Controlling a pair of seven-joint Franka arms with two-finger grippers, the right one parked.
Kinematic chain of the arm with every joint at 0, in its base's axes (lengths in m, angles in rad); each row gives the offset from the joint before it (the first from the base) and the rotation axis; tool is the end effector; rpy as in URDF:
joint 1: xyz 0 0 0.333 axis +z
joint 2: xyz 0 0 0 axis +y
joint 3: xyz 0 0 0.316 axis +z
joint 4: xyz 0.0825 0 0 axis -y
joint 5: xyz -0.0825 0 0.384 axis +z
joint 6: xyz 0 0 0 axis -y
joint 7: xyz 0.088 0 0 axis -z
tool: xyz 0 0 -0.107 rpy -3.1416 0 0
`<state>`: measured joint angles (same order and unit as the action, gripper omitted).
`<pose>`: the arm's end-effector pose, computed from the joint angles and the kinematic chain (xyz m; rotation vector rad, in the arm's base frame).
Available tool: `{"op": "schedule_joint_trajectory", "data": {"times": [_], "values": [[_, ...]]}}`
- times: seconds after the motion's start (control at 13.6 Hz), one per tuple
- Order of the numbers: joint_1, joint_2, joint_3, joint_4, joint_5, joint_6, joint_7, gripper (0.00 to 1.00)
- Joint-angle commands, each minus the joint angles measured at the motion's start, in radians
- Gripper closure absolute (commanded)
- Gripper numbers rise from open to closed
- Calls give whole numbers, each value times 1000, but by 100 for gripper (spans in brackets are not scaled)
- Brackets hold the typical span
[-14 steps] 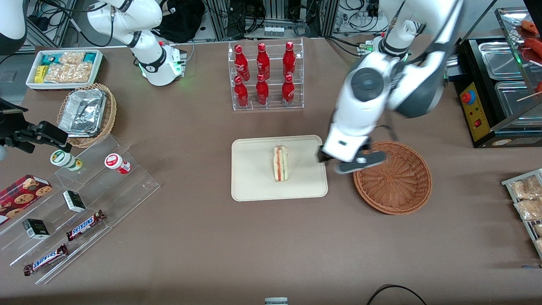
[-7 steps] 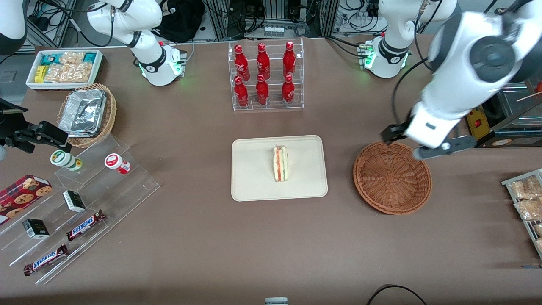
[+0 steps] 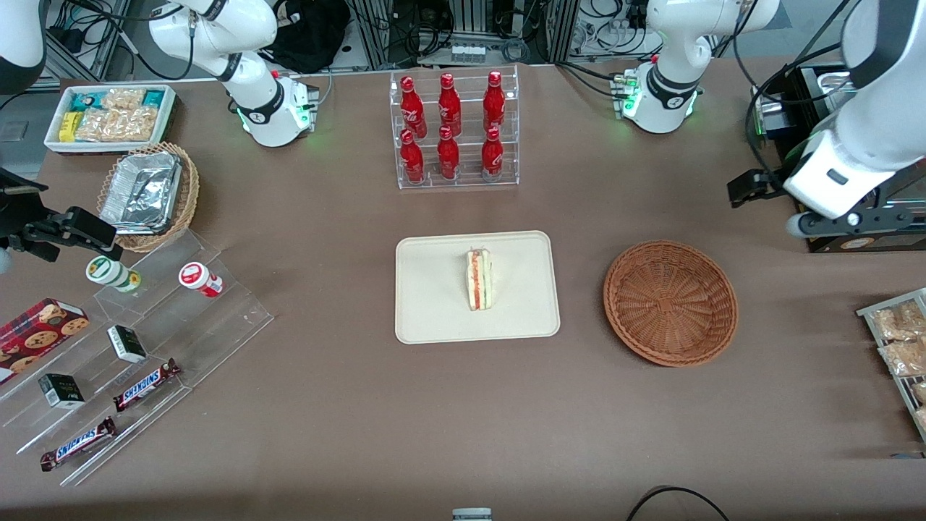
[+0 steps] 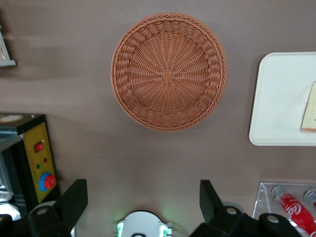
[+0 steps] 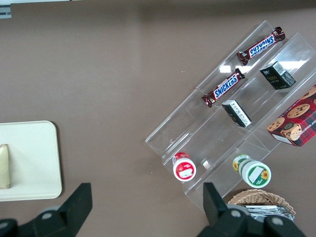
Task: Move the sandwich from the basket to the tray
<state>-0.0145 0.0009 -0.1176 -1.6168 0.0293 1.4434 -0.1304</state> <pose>0.5341 -0.0675 0.5927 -3.0789 0.0008 0.2608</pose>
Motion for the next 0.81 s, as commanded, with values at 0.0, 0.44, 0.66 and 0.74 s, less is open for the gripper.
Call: {"op": "schedule_joint_trajectory", "data": {"times": [0.0, 0.44, 0.66, 0.74], "values": [[28, -36, -5, -5, -18, -17, 86, 0], [87, -36, -16, 29, -17, -5, 71, 0], [90, -7, -14, 96, -20, -6, 64, 0], [90, -7, -14, 100, -17, -6, 66, 0]]}}
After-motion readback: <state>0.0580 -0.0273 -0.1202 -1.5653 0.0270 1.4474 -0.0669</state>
